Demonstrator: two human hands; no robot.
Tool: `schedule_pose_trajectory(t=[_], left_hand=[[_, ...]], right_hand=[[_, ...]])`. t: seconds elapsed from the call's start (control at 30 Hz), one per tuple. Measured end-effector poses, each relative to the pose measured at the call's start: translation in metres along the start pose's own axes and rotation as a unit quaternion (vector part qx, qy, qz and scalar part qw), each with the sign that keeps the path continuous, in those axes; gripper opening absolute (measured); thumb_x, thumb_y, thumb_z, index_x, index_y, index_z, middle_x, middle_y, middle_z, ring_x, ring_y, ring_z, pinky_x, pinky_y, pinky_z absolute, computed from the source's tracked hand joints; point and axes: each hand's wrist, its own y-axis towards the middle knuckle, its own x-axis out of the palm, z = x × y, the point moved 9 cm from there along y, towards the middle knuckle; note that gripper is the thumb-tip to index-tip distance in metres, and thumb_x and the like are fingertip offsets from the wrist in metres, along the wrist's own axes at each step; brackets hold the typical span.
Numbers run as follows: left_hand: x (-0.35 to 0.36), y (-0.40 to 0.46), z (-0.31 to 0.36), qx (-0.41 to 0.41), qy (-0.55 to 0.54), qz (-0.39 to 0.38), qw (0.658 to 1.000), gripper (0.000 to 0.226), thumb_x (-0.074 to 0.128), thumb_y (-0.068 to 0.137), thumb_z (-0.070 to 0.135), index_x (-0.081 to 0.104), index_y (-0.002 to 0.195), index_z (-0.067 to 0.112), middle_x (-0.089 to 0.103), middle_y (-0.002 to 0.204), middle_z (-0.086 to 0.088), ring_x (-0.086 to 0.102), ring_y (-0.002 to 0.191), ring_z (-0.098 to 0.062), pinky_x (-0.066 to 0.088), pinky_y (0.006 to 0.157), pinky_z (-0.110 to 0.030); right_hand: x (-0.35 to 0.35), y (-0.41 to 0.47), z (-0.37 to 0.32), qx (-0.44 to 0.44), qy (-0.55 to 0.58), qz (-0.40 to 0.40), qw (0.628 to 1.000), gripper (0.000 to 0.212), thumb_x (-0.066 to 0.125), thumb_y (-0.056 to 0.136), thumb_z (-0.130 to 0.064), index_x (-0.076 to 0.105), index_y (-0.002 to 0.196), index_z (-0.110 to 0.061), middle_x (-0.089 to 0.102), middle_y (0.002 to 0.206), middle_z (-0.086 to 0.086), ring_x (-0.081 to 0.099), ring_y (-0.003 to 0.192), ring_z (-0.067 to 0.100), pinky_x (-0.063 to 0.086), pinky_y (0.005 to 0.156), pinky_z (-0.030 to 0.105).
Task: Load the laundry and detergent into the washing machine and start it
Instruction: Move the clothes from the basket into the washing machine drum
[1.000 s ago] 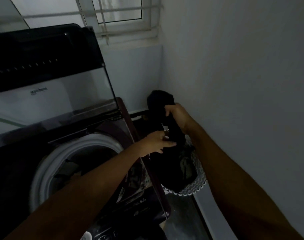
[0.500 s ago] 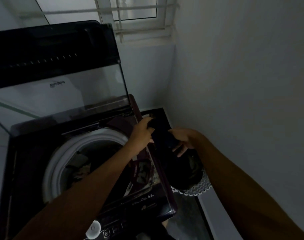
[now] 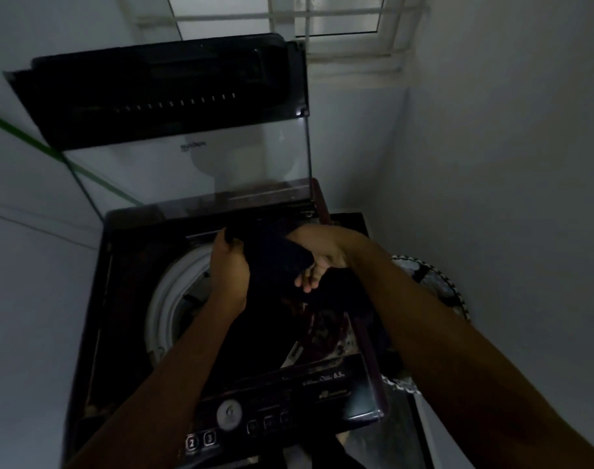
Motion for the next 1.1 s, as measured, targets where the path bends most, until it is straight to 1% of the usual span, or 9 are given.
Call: schedule_pose_trajectory(t=[0.2, 0.3, 0.43, 0.53, 0.6, 0.7, 0.8, 0.93, 1.1], left_hand=[[-0.055, -0.017, -0.108, -0.232, 0.025, 0.018, 0.972, 0.031, 0.037, 0.1, 0.013, 0.055, 0.124, 0.018, 0.061, 0.116, -0.007, 0.062, 0.102, -0.032, 0.058, 0.065, -0.041], [-0.053, -0.027, -0.129, -0.247, 0.113, -0.049, 0.961, 0.027, 0.042, 0.099, 0.006, 0.054, 0.115, 0.024, 0.065, 0.095, -0.005, 0.063, 0.081, -0.022, 0.052, 0.056, -0.03], [-0.025, -0.031, -0.14, -0.238, 0.269, -0.16, 0.92, 0.073, 0.073, 0.072, 0.018, 0.044, 0.138, 0.009, 0.062, 0.114, -0.007, 0.063, 0.098, -0.024, 0.055, 0.078, -0.029], [0.009, -0.02, -0.141, -0.167, 0.396, -0.208, 0.879, 0.127, 0.076, 0.046, 0.04, 0.012, 0.153, 0.018, 0.029, 0.154, -0.011, 0.036, 0.136, -0.031, 0.038, 0.11, -0.046], [0.04, -0.027, -0.113, -0.073, 0.496, -0.219, 0.837, 0.114, 0.076, 0.065, 0.035, 0.008, 0.153, 0.013, 0.013, 0.159, -0.013, 0.02, 0.144, -0.034, 0.027, 0.115, -0.046], [0.09, -0.04, -0.076, 0.061, 0.435, -0.241, 0.865, 0.057, 0.069, 0.079, 0.023, 0.047, 0.131, 0.013, 0.047, 0.131, -0.004, 0.044, 0.125, -0.021, 0.038, 0.099, -0.028], [0.133, -0.068, -0.071, 0.12, 0.384, -0.318, 0.858, 0.045, 0.061, 0.09, 0.018, 0.05, 0.134, 0.019, 0.047, 0.131, -0.001, 0.045, 0.125, -0.015, 0.035, 0.1, -0.021], [0.164, -0.082, -0.072, 0.188, 0.414, -0.324, 0.83, 0.062, 0.071, 0.083, 0.033, 0.044, 0.139, 0.029, 0.042, 0.13, -0.006, 0.049, 0.119, -0.023, 0.044, 0.103, -0.038], [0.173, -0.071, -0.074, 0.187, 0.455, -0.3, 0.817, 0.074, 0.081, 0.073, 0.037, 0.046, 0.138, 0.032, 0.04, 0.126, -0.009, 0.05, 0.116, -0.027, 0.046, 0.101, -0.038]], right_hand=[[0.036, 0.071, 0.037, 0.064, -0.013, 0.04, 0.997, 0.059, 0.046, 0.096, -0.051, 0.041, 0.135, -0.007, 0.065, 0.09, 0.024, 0.065, 0.065, 0.034, 0.06, 0.068, 0.047], [0.041, 0.083, 0.059, 0.077, -0.062, 0.044, 0.994, 0.068, 0.053, 0.092, -0.055, 0.04, 0.139, -0.007, 0.067, 0.101, 0.024, 0.066, 0.071, 0.033, 0.06, 0.069, 0.047], [0.027, 0.077, 0.06, 0.045, -0.087, 0.075, 0.992, 0.049, 0.065, 0.089, -0.04, 0.056, 0.124, -0.006, 0.062, 0.113, 0.014, 0.064, 0.078, 0.026, 0.057, 0.056, 0.033], [-0.004, 0.061, 0.047, -0.014, -0.11, 0.167, 0.98, 0.032, 0.072, 0.083, -0.024, 0.067, 0.101, 0.003, 0.067, 0.094, 0.017, 0.064, 0.074, 0.026, 0.053, 0.054, 0.031], [-0.032, 0.042, 0.04, -0.06, -0.139, 0.261, 0.953, 0.023, 0.068, 0.082, -0.012, 0.069, 0.093, 0.008, 0.07, 0.093, 0.02, 0.067, 0.082, 0.03, 0.055, 0.066, 0.036], [-0.074, 0.008, 0.056, -0.08, -0.105, 0.413, 0.901, 0.017, 0.063, 0.078, -0.012, 0.071, 0.078, 0.003, 0.071, 0.083, 0.016, 0.068, 0.078, 0.027, 0.055, 0.068, 0.033], [-0.104, -0.003, 0.107, -0.025, -0.035, 0.492, 0.869, 0.027, 0.06, 0.07, -0.031, 0.067, 0.072, -0.005, 0.066, 0.078, 0.012, 0.063, 0.076, 0.027, 0.051, 0.067, 0.031], [-0.101, 0.03, 0.211, 0.128, 0.111, 0.478, 0.862, 0.07, 0.054, 0.067, -0.059, 0.064, 0.112, -0.007, 0.063, 0.117, 0.021, 0.059, 0.112, 0.035, 0.047, 0.096, 0.041], [-0.05, 0.072, 0.263, 0.137, 0.367, 0.343, 0.854, 0.079, 0.057, 0.067, -0.063, 0.062, 0.122, -0.006, 0.065, 0.123, 0.013, 0.063, 0.108, 0.033, 0.051, 0.097, 0.042]])
